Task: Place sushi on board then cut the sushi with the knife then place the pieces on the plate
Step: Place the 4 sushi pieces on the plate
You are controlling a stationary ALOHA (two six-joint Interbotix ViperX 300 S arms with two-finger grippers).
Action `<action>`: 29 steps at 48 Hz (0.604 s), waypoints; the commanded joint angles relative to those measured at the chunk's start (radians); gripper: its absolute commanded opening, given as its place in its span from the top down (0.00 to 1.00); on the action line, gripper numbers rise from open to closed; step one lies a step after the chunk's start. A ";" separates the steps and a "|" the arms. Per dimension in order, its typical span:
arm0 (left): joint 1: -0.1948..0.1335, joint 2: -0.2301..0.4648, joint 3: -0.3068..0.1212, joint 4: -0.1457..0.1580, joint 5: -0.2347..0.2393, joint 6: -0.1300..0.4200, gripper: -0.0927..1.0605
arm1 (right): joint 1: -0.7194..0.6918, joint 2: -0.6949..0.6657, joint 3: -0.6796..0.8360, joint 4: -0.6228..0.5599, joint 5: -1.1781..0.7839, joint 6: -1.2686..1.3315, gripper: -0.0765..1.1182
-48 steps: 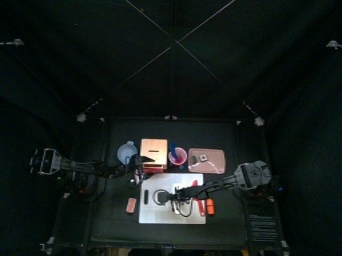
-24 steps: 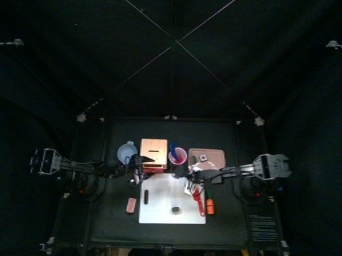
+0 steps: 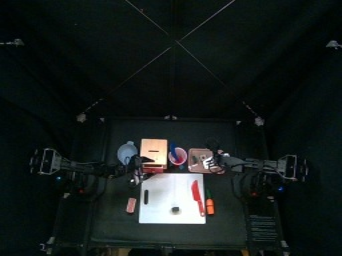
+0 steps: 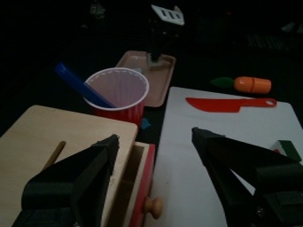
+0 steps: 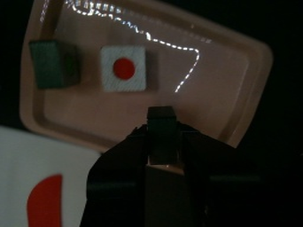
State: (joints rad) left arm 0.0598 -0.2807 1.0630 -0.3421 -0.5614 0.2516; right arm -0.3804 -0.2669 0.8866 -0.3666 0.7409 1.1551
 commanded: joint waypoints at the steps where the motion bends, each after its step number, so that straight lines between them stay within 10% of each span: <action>1: 0.000 -0.002 -0.009 0.012 -0.008 0.002 0.07 | -0.038 0.029 -0.023 -0.043 -0.009 0.005 0.51; 29: -0.006 -0.008 0.006 0.048 -0.008 0.002 0.07 | -0.071 0.101 -0.051 -0.069 -0.035 0.002 0.26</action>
State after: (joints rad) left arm 0.0552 -0.2823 1.0830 -0.3007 -0.5614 0.2516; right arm -0.4510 -0.1304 0.8468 -0.4310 0.6826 1.1566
